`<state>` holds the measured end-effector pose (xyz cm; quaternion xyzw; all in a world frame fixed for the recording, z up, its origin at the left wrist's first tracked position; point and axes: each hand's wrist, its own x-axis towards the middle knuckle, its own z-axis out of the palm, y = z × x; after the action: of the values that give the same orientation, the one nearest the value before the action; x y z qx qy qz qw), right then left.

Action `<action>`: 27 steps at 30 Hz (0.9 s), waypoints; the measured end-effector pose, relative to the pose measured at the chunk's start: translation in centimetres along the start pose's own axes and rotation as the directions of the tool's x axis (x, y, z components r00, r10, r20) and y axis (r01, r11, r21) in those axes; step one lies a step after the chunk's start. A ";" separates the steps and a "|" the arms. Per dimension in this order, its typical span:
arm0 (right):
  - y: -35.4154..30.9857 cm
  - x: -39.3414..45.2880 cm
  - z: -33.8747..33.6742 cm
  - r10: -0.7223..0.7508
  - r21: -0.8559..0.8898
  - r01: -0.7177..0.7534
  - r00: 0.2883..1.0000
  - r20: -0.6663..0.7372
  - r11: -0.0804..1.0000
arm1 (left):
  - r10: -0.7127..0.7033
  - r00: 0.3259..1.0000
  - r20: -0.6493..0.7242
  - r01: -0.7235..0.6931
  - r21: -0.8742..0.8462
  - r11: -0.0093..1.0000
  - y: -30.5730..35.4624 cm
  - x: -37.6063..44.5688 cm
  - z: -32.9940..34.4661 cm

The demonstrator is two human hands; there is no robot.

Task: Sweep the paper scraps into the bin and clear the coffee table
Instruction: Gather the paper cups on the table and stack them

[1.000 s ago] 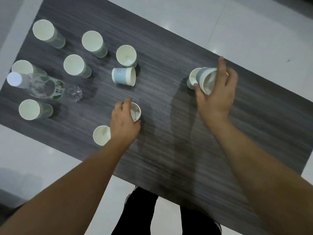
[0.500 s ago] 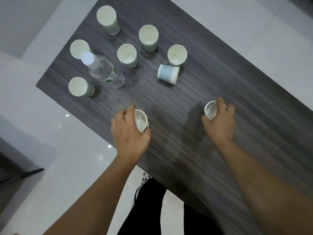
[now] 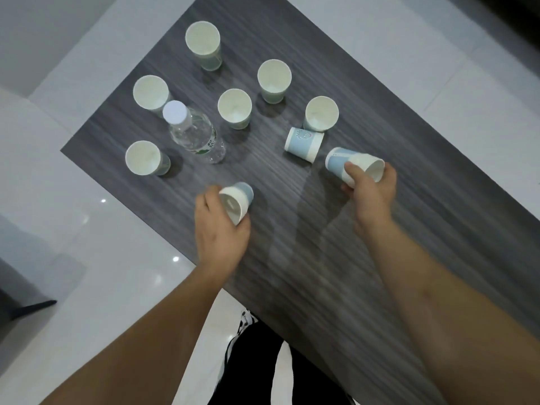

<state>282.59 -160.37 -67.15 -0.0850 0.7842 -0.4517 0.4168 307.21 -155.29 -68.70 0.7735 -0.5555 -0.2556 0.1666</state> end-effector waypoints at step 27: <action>-8.0 5.0 4.4 -0.560 -0.349 0.686 0.725 0.401 0.639 | 0.103 0.979 -0.178 -0.122 -0.102 0.987 14.0 8.3 1.0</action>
<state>280.62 -170.37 -64.87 -0.5088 0.7299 -0.3469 0.2966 297.91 -167.72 -63.65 0.7495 -0.5666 -0.2088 0.2714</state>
